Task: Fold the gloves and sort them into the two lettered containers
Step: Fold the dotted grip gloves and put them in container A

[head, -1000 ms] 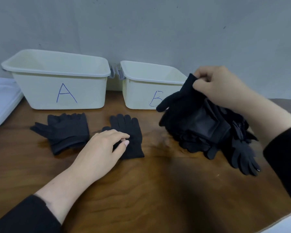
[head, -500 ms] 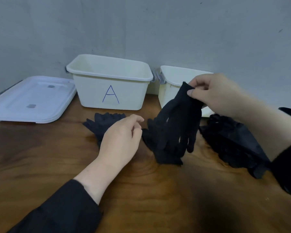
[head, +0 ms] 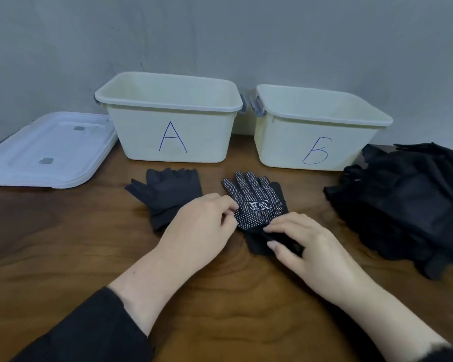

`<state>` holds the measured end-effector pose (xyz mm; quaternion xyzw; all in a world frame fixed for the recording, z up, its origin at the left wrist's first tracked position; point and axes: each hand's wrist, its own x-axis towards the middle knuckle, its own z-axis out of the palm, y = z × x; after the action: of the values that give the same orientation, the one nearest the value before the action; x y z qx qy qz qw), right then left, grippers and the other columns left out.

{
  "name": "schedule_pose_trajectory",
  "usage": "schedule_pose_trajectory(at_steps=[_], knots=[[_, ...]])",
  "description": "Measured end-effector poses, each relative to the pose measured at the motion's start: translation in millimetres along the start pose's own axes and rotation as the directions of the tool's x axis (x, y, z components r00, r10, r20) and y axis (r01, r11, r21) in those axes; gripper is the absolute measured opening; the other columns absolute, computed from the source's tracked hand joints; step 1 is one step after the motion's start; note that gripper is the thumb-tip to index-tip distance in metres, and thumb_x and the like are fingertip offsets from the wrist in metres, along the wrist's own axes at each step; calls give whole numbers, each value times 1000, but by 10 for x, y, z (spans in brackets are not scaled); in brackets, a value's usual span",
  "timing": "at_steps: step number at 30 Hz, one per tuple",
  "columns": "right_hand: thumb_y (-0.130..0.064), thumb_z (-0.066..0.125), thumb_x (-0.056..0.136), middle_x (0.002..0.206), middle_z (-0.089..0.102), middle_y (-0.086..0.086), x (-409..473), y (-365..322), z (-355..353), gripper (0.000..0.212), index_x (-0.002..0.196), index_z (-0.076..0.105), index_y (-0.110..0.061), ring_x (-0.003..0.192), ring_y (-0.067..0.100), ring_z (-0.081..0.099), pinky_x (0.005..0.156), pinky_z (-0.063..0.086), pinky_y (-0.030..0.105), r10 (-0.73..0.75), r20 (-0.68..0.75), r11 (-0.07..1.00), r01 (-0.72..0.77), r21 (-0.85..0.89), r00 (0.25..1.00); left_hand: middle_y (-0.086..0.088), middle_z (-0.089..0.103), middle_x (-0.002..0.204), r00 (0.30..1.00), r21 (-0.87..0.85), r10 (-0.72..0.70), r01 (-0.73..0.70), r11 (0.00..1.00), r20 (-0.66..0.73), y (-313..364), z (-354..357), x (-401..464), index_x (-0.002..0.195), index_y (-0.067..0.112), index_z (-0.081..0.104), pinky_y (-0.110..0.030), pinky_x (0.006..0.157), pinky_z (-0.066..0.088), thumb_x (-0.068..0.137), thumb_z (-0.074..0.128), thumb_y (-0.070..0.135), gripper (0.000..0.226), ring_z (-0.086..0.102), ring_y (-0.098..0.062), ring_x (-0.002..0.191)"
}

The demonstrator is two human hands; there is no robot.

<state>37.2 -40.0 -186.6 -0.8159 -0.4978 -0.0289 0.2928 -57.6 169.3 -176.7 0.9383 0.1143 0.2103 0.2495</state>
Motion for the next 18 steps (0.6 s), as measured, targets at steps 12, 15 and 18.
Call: schedule_pose_trajectory(at_steps=[12, 15, 18], knots=[[-21, 67, 95, 103, 65, -21, 82, 104, -23, 9, 100, 72, -26, 103, 6, 61, 90, 44, 15, 76, -61, 989, -68, 133, 995, 12, 61, 95, 1000, 92, 12, -10, 996, -25, -1, -12, 58, 105, 26, 71, -40, 84, 52, 90, 64, 22, 17, 59, -10, 87], [-20, 65, 97, 92, 67, -18, 193, 65, -109, 11, 96, 70, -29, 89, 4, 64, 75, 45, 14, 168, -139, 968, -137, 209, 976, 13, 60, 87, 996, 47, -5, 10, 999, -93, 27, -51, 47, 99, 27, 69, -35, 80, 52, 91, 59, 25, 12, 58, -8, 83], [-25, 61, 99, 88, 72, -15, 511, -13, -344, 10, 98, 70, -29, 83, 2, 68, 76, 52, 23, 259, -142, 938, -213, 273, 956, 15, 64, 94, 987, 6, -49, 51, 999, -155, 7, -87, 57, 108, 27, 68, -29, 84, 52, 94, 55, 26, 19, 60, -5, 89]])
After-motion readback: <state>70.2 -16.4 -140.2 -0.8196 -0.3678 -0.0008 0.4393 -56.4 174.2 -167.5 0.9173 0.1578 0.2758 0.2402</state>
